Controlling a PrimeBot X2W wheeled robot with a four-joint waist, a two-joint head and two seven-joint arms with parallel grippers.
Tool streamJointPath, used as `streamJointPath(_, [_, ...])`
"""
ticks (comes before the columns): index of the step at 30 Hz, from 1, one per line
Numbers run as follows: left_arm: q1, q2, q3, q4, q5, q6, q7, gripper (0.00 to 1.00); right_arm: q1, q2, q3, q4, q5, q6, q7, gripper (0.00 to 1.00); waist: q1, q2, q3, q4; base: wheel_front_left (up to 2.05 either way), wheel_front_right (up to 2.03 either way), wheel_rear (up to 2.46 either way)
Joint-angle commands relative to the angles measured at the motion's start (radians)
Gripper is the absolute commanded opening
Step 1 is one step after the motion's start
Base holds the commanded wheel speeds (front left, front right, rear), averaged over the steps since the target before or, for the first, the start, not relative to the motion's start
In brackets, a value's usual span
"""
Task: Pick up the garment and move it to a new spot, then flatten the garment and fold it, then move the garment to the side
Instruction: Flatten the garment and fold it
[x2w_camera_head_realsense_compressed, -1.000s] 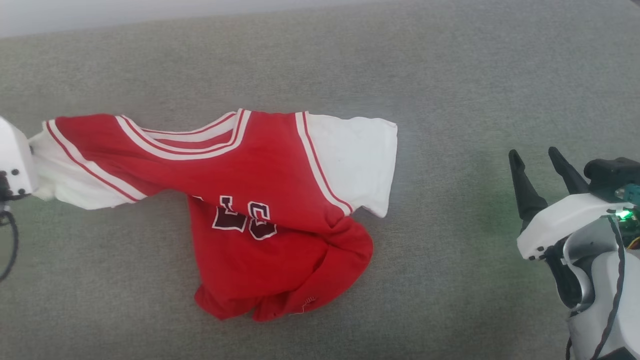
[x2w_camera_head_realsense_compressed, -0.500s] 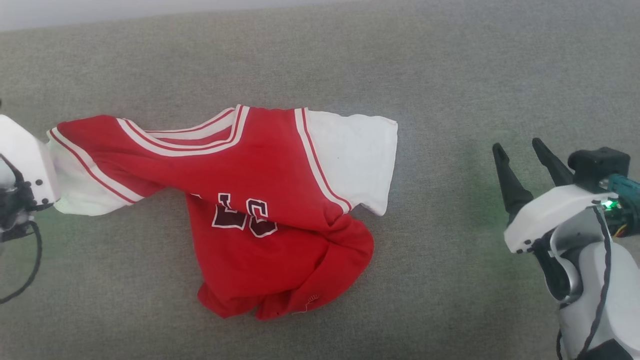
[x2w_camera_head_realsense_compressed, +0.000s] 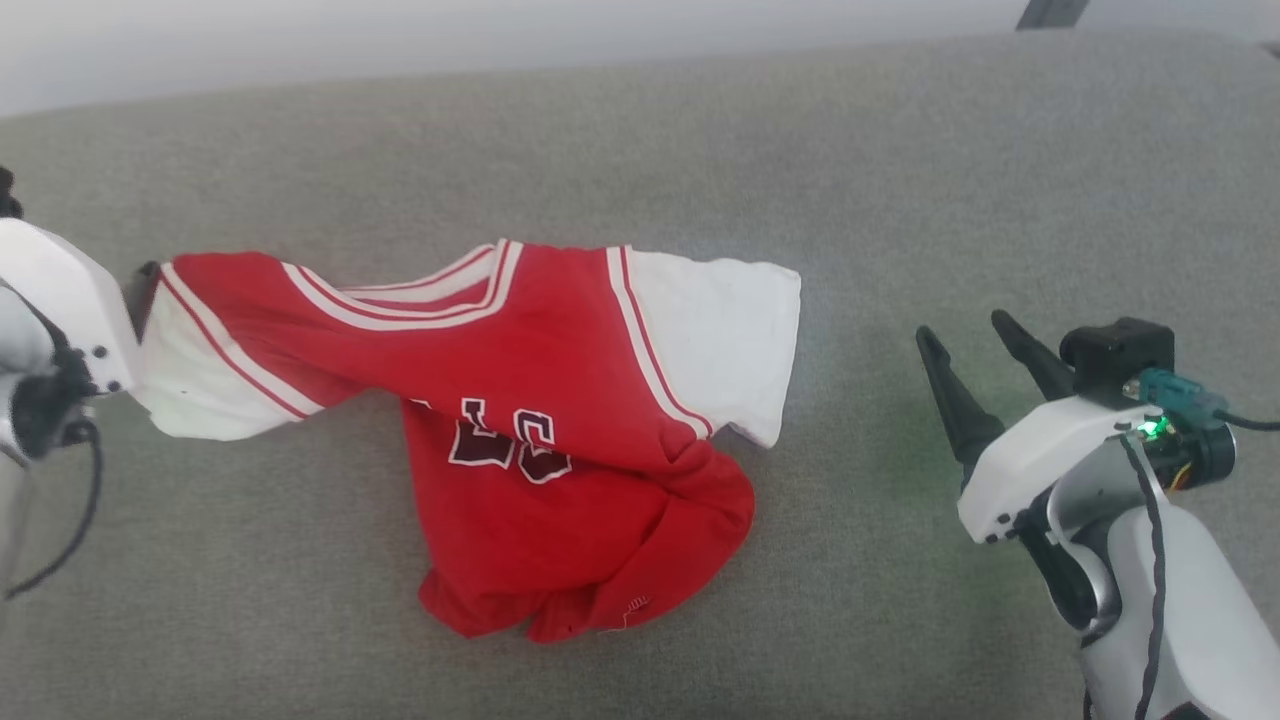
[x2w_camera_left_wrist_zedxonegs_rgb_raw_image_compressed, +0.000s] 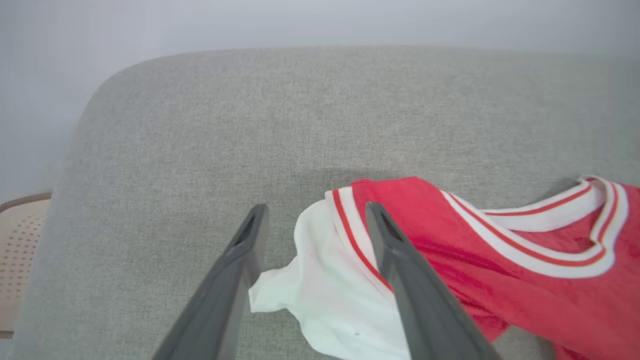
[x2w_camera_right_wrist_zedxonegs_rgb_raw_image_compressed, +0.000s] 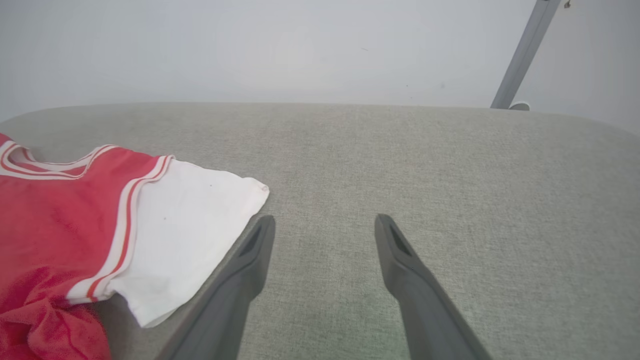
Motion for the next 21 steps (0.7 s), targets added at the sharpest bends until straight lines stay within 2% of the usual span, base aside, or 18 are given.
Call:
streamJointPath(1, [0.038, -0.011, 0.002, -0.027, 0.007, -0.006, -0.042, 1.00, 0.019, -0.006, 0.006, -0.004, 0.001, 0.000, 0.001, 1.00, 0.0000, 0.0000, -0.040, 0.017, 0.00, 0.00, 0.00])
streamJointPath(8, [0.154, -0.024, -0.006, -0.146, 0.003, 0.009, -0.114, 1.00, 0.055, -0.008, -0.005, 0.010, -0.012, 0.000, -0.009, 1.00, 0.0000, 0.0000, -0.122, 0.038, 0.00, 0.00, 0.00])
streamJointPath(14, [0.298, -0.022, -0.009, -0.325, -0.018, 0.056, -0.131, 1.00, 0.083, -0.004, -0.029, 0.029, -0.028, 0.000, -0.016, 1.00, 0.0000, 0.0000, -0.185, 0.052, 0.00, 0.00, 0.00])
streamJointPath(21, [0.460, 0.006, -0.014, -0.560, -0.050, 0.116, -0.102, 1.00, 0.094, -0.005, -0.094, 0.037, -0.060, 0.000, -0.038, 1.00, 0.0000, 0.0000, -0.218, 0.062, 0.00, 0.00, 0.00])
